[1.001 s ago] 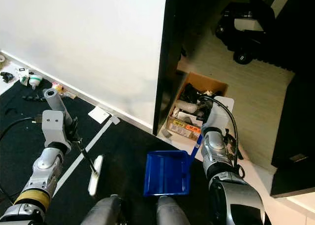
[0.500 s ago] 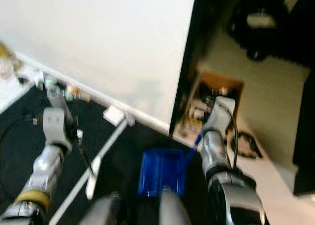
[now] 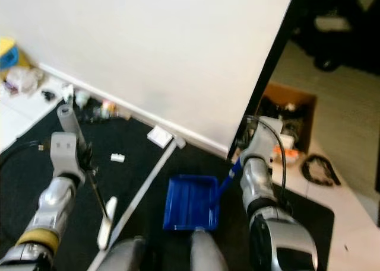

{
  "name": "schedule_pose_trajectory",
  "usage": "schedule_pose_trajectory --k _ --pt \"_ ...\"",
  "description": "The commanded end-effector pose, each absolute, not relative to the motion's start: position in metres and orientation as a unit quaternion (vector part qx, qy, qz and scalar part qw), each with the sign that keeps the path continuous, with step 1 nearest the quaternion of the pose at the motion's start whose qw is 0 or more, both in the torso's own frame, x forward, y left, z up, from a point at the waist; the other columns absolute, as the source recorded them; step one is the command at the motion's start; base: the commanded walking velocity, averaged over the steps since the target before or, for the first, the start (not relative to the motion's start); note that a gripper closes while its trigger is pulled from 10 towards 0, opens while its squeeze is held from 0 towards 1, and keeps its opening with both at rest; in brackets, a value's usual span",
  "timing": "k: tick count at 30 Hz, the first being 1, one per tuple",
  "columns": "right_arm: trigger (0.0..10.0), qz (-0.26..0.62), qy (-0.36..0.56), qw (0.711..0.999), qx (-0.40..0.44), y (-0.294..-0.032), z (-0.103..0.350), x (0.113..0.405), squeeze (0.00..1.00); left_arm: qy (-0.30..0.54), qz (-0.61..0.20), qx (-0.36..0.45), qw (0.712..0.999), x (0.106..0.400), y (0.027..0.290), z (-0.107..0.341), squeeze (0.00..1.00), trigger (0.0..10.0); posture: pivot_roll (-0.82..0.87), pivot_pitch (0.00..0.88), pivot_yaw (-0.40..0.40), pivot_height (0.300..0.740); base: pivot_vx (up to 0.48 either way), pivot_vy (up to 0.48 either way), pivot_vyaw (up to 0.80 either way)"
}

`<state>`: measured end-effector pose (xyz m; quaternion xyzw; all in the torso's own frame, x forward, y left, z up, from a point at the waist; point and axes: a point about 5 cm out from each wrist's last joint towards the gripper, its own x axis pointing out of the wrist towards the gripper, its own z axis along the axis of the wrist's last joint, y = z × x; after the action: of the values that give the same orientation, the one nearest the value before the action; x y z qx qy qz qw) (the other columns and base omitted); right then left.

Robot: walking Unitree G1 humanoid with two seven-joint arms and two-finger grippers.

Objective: Sweep floor

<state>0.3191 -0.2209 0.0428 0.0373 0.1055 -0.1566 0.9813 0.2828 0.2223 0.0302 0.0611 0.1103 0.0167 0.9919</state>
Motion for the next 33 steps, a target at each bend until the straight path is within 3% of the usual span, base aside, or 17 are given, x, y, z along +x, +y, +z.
schedule_pose_trajectory --k 1,19,33 --pt "10.0 -0.159 0.105 0.981 0.041 -0.2198 0.0427 0.3192 0.00 0.106 0.016 0.071 0.992 0.2824 0.2260 0.0324 0.00 10.0 0.05 0.077 -0.011 0.740 0.000 0.480 -0.80" --pt "10.0 -0.165 0.105 0.980 0.043 -0.2216 0.0424 0.3185 0.00 0.108 0.014 0.075 0.991 0.2829 0.2281 0.0328 0.00 10.0 0.05 0.070 -0.004 0.740 0.000 0.480 -0.80" --pt "10.0 -0.171 0.097 0.980 0.042 -0.2237 0.0416 0.3156 0.00 0.108 0.009 0.078 0.991 0.2837 0.2285 0.0336 0.00 10.0 0.05 0.059 0.002 0.740 0.000 0.480 0.00"
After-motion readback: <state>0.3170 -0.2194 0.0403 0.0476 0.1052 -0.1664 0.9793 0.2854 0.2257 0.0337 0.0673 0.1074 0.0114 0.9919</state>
